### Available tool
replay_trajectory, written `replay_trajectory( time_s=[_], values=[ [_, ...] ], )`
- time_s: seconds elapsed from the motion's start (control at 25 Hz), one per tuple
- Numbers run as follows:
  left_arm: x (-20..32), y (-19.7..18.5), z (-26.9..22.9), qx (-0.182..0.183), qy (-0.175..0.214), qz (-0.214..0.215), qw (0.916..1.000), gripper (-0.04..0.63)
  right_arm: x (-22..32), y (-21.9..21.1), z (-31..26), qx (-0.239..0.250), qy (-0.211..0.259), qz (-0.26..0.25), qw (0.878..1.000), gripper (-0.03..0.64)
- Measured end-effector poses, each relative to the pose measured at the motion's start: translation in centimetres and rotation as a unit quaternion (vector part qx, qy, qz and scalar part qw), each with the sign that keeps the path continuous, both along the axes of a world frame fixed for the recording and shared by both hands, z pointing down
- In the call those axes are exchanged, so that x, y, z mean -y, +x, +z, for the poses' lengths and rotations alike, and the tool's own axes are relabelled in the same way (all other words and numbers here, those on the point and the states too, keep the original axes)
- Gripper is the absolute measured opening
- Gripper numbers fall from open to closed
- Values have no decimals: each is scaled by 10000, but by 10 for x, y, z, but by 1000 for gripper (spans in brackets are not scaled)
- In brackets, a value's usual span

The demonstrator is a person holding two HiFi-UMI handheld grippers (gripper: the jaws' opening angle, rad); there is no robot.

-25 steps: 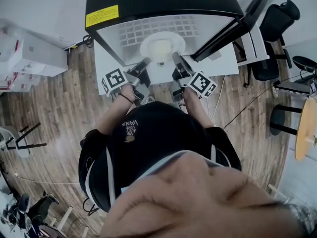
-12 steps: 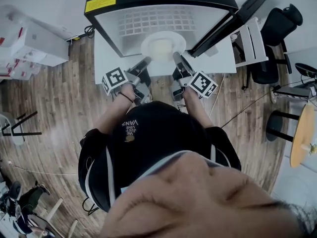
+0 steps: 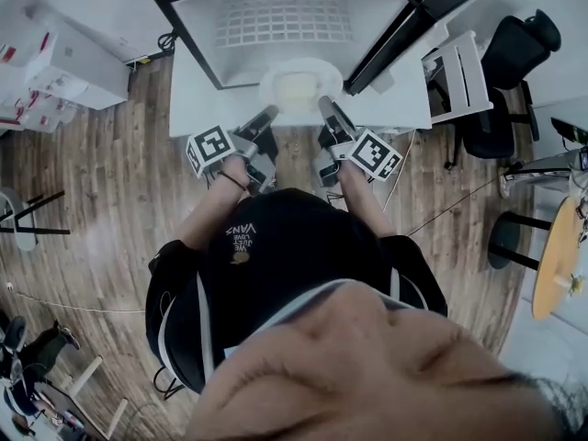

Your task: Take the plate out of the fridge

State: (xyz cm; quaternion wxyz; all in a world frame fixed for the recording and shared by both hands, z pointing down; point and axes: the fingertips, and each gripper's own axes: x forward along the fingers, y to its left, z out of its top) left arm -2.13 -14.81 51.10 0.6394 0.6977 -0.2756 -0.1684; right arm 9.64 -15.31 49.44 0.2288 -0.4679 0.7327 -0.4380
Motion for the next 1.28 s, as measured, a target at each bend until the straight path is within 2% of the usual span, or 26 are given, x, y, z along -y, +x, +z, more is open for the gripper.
replay_trajectory(
  time_s=[1.28],
  values=[
    [-101,13,15,-43,-161,-559,9983,28,-87,12,15,12,-122,-592,9982,67]
  ],
)
